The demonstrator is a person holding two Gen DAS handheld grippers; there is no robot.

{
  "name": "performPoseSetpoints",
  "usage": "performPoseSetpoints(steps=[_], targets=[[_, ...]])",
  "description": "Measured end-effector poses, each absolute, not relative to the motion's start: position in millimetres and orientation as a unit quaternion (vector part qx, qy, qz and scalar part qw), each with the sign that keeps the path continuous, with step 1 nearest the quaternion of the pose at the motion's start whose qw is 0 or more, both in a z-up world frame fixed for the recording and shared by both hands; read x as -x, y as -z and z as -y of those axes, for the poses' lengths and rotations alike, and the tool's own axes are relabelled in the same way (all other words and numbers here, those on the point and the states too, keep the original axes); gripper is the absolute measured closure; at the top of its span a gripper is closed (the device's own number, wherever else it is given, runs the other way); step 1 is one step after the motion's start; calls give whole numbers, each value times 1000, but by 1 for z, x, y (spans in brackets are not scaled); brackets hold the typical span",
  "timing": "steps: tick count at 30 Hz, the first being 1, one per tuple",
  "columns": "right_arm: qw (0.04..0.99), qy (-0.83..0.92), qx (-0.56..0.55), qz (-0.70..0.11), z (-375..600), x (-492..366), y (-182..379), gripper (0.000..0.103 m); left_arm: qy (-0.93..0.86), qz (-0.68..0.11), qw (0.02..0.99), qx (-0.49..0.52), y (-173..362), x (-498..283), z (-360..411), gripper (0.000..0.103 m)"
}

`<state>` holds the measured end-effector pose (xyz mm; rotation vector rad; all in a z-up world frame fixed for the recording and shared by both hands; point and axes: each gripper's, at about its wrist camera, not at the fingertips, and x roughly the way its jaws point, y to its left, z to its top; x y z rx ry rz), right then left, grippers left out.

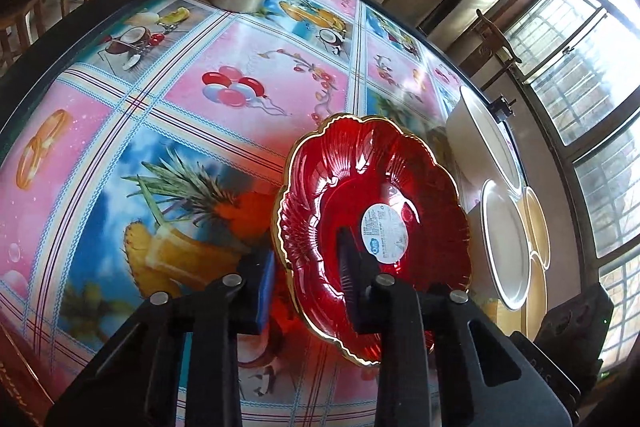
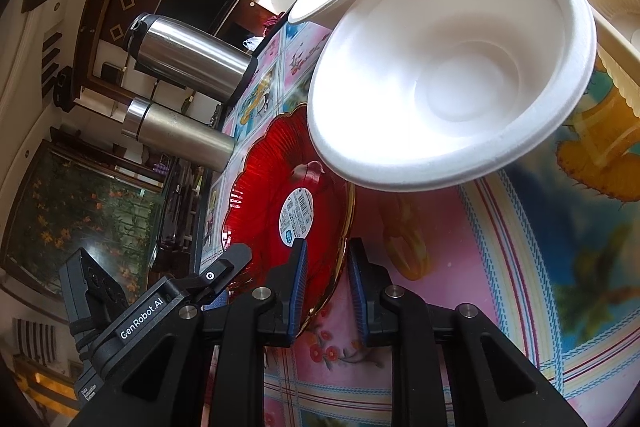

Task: Organize plates and bowls

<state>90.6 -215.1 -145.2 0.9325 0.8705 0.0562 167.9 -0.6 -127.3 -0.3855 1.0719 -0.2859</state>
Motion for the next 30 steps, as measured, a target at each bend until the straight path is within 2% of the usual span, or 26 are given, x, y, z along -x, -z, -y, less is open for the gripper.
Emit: performPoseSetpoints(steps=[2, 3, 8, 12, 20, 30], targets=[[802, -25, -437, -406, 216, -90, 146, 83, 127, -509, 833, 177, 129, -169, 0, 93], [802, -24, -439, -405, 217, -90, 146, 83, 122, -510, 833, 176, 129, -169, 0, 95], [797, -25, -449, -403, 220, -87, 147, 82, 108, -509, 836, 172, 128, -164, 1, 94], [789, -22, -459, -408, 223, -85, 150, 91, 94, -511, 839, 164, 122, -158, 4, 95], [786, -38, -467, -404, 223, -78, 144, 91, 74, -490, 857, 141, 96, -134, 3, 95], [812, -89, -434, -381, 199, -58, 119, 93, 67, -449, 878, 153, 67, -74, -34, 95]])
